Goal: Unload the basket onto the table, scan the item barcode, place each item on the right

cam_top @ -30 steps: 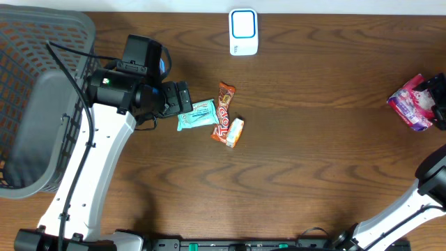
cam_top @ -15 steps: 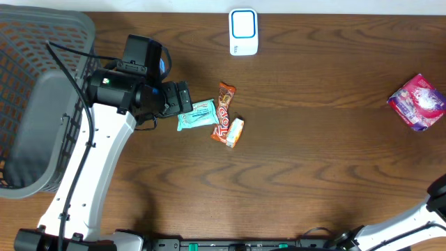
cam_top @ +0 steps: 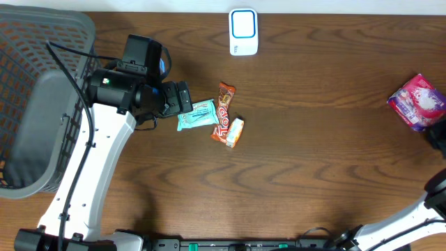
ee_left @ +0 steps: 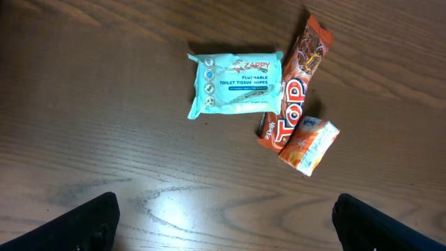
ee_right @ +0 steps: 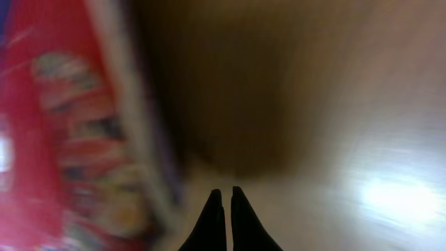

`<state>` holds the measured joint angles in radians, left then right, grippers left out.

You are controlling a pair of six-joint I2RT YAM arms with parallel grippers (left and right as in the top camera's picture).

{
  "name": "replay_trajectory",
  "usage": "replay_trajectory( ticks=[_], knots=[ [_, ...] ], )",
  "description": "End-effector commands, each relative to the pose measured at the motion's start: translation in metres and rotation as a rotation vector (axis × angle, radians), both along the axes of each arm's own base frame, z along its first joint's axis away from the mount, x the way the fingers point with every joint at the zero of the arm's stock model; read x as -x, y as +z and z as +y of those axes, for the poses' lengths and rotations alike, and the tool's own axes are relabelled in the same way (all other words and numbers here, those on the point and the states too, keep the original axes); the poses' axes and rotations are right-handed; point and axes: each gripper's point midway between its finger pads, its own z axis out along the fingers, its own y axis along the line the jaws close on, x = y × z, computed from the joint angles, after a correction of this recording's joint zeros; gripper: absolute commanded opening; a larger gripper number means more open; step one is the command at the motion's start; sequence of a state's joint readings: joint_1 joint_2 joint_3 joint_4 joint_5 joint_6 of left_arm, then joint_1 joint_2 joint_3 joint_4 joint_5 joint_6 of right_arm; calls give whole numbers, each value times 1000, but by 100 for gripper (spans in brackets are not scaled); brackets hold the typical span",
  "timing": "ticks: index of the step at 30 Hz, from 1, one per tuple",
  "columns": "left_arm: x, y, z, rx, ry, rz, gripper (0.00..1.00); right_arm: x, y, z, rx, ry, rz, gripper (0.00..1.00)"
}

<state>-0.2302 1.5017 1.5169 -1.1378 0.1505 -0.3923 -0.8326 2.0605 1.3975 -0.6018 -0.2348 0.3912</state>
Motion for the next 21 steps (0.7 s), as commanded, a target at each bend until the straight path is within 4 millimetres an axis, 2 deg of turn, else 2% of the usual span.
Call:
replay_trajectory(
  ticks=[1, 4, 9, 11, 15, 21],
  knots=[
    [-1, 1, 2, -9, 2, -5, 98, -40, 5, 33, -79, 39, -125, 1],
    [-1, 1, 2, -9, 2, -5, 98, -78, 14, 51, -21, 118, -197, 4],
    [-1, 1, 2, -9, 2, -5, 98, -127, 35, 80, 45, 236, -313, 11],
    [-1, 1, 2, -9, 2, -5, 98, -136, 43, 85, 53, 254, -328, 11],
    [-1, 1, 2, -9, 2, -5, 98, -139, 61, 83, 43, 254, -314, 8],
    [-1, 1, 2, -9, 2, -5, 98, -123, 81, 77, 11, 256, -221, 5]
  ],
)
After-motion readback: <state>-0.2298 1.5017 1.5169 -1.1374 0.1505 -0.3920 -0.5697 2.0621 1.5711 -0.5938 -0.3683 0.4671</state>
